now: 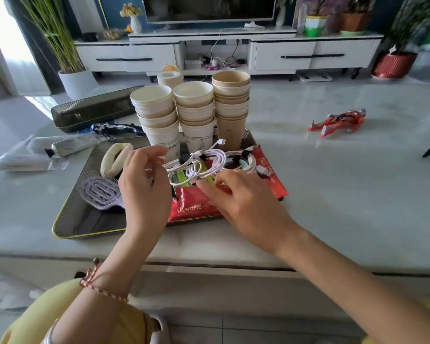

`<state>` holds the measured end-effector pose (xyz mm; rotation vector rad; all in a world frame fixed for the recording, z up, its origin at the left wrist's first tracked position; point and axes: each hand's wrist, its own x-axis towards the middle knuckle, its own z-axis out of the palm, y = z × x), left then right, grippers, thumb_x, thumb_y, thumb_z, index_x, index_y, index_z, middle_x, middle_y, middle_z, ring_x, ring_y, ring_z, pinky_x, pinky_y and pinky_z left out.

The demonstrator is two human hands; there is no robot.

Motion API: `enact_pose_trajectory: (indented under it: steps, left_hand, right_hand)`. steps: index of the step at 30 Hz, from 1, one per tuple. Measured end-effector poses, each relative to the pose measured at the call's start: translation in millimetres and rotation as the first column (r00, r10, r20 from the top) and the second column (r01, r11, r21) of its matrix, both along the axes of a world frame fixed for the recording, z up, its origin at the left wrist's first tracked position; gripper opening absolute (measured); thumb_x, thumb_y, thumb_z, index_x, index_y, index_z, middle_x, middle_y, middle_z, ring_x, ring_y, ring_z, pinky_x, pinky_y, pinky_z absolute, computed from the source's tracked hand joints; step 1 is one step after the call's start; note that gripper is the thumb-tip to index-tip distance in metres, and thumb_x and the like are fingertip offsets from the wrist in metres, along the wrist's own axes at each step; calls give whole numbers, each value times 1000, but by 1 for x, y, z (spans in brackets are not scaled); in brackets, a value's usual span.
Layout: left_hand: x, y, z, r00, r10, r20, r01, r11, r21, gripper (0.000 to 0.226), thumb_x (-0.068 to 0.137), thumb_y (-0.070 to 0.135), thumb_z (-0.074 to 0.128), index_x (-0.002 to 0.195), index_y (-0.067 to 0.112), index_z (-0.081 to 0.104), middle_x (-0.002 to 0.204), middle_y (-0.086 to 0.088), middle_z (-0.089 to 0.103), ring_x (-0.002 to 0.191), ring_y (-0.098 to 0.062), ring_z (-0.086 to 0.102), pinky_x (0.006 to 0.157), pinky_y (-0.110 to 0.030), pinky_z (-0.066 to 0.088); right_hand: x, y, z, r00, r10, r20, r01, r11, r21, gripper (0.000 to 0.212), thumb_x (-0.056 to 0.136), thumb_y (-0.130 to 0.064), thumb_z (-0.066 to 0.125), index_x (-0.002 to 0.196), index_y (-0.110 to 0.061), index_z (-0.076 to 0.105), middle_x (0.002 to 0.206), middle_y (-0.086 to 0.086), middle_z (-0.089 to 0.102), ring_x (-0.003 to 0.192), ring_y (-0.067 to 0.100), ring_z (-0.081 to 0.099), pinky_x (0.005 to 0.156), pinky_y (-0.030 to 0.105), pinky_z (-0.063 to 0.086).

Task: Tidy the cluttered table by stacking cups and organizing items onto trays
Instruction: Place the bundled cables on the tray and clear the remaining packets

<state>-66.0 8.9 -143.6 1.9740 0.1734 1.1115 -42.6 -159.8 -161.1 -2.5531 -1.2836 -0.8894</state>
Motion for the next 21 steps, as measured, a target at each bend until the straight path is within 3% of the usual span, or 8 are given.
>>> enact_pose_trajectory:
  steps: [2,4,7,10,13,15,18,21]
  left_hand:
    - [-3,-1,-1,999,31,22,-32,999,29,27,79,-11,47,94,3,64,90,6,52,79,-18,55,72,-26,46]
    - [-6,-5,-4,1000,12,6,-12,998,60,28,80,-12,46,95,3,64,93,5,52,80,-16,55,71,-24,46]
    - [-10,-15,-10,997,-70,-31,73,990,118,29,79,-14,46,95,3,64,93,-2,57,83,-9,53,74,-15,44]
    - [-11,-23,-15,994,-99,-40,103,990,96,29,78,-14,45,92,2,65,89,3,57,81,0,49,77,-5,38]
    - [-8,-26,-15,996,-78,-50,79,997,20,29,79,-14,45,91,3,65,88,3,58,81,0,49,76,-6,38]
    - [-7,-30,-14,996,-76,-53,75,997,-17,29,79,-13,45,91,5,64,89,2,58,81,-2,50,76,-10,40]
    - [-3,-43,-10,994,-110,-22,110,994,-6,27,78,-7,44,90,6,64,88,3,58,83,-7,52,77,-16,41]
    - [8,-63,-7,983,-186,4,185,982,45,26,79,-7,46,91,6,64,88,4,56,81,-9,51,73,-15,40]
  right_hand:
    - [-5,11,-5,998,-25,-65,21,997,-69,38,84,-19,66,121,-11,61,100,9,64,90,22,61,77,33,49]
    - [-10,16,-5,977,16,-212,-36,996,-87,48,93,-38,45,130,-9,52,117,12,60,108,27,57,92,36,45]
    - [-14,15,-13,960,13,-278,-88,961,-260,68,94,-52,26,146,-8,25,151,14,29,141,28,23,117,39,14]
    - [-15,13,-20,963,1,-269,-91,941,-325,75,94,-59,22,150,-12,2,157,7,-6,144,21,-11,116,34,-11]
    - [-17,16,-21,957,-6,-289,-88,946,-312,80,93,-62,23,149,-12,-5,156,6,-15,142,20,-20,113,31,-19]
    - [-20,16,-20,945,42,-324,-127,961,-246,77,94,-58,29,150,-13,2,157,7,-9,143,21,-16,115,33,-15]
    - [-17,3,-10,880,215,-423,-196,977,88,55,96,-33,47,143,-9,34,154,10,22,144,23,14,117,38,12]
    - [9,-31,2,942,115,-316,2,937,348,42,93,-20,49,130,-3,50,139,15,45,130,23,38,110,30,27]
